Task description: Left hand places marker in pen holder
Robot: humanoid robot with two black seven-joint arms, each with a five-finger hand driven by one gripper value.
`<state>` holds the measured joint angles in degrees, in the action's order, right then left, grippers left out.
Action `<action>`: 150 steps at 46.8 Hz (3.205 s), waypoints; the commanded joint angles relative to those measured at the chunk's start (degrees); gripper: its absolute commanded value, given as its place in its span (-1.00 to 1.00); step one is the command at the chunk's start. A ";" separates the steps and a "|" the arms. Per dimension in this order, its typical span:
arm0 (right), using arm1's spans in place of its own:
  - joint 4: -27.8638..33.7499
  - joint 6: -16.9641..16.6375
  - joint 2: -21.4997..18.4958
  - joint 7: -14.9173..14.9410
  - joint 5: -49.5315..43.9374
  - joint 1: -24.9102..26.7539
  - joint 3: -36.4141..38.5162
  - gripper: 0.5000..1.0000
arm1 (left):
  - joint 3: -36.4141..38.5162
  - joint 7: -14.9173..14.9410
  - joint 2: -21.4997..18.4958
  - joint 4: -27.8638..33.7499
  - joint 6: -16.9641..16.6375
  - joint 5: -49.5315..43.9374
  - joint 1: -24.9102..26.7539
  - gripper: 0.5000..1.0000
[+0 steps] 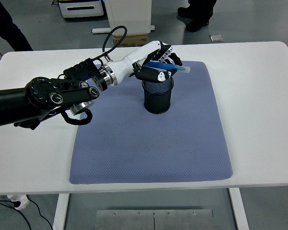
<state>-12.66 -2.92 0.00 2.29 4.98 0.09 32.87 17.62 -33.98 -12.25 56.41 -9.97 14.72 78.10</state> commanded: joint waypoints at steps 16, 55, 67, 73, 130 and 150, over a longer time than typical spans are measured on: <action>0.00 0.02 0.00 -0.01 0.02 0.00 0.00 1.00 | -7.06 -0.48 1.35 0.01 0.39 -7.24 -6.46 -1.00; 0.00 0.02 0.00 -0.01 0.02 0.00 0.00 1.00 | -13.84 -1.02 4.60 -0.96 0.39 -14.98 -12.97 -1.00; 0.00 0.02 0.00 0.08 0.02 0.00 0.00 1.00 | -14.80 -1.02 5.39 -1.31 0.31 -15.51 -13.58 -0.30; 0.00 0.02 0.00 -0.01 0.02 0.00 0.00 1.00 | -15.07 -1.02 5.39 -1.31 0.31 -15.51 -13.67 0.03; 0.00 0.02 0.00 -0.01 0.02 0.00 0.00 1.00 | -29.39 -1.02 -0.67 -10.97 3.56 -15.33 -19.74 1.00; 0.00 0.02 0.00 0.08 0.02 0.00 0.00 1.00 | -42.48 -1.02 -1.90 -11.59 4.52 -15.25 -31.42 1.00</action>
<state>-12.65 -2.90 0.00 2.31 4.96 0.09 32.88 -22.79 -34.99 -13.95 44.80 -5.58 -0.27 48.45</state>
